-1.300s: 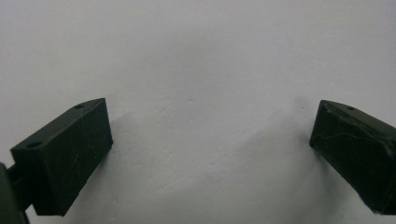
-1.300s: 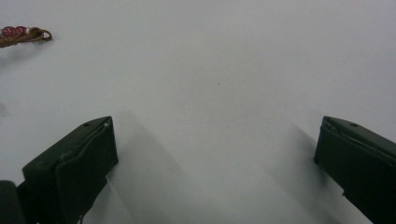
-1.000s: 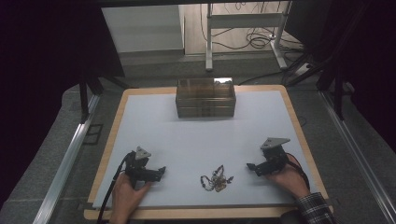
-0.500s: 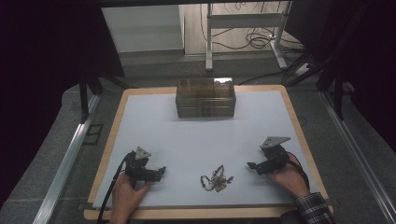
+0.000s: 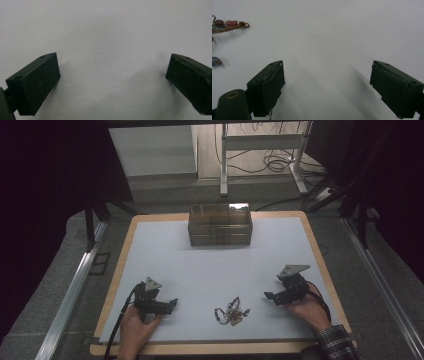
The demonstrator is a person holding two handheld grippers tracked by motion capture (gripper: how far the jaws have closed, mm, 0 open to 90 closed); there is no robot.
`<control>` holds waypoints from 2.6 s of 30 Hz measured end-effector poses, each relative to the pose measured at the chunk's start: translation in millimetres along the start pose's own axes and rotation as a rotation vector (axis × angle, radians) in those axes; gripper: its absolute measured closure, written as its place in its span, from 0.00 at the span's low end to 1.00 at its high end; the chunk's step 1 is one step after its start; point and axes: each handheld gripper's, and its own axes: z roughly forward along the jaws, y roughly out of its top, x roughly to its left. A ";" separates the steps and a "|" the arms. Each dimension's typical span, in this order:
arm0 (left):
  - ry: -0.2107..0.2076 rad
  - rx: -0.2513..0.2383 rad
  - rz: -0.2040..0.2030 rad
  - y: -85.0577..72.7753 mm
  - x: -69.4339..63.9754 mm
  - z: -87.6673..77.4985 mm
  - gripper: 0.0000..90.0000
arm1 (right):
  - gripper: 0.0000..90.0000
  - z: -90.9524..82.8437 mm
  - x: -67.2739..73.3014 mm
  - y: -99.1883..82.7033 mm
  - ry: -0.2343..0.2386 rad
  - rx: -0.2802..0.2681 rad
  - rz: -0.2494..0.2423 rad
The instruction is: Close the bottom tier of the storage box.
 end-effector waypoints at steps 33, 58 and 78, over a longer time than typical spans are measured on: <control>-0.001 -0.002 0.001 -0.1 0.1 0.1 0.00 | 0.17 9.5 6.9 21.3 -0.071 0.038 -0.085; -0.001 -0.001 0.001 -0.1 0.2 0.1 0.00 | 0.26 24.6 15.1 47.4 -0.104 0.058 -0.165; -0.001 -0.001 0.000 -0.1 0.2 0.1 0.00 | 0.31 38.8 22.0 64.5 -0.146 0.055 -0.219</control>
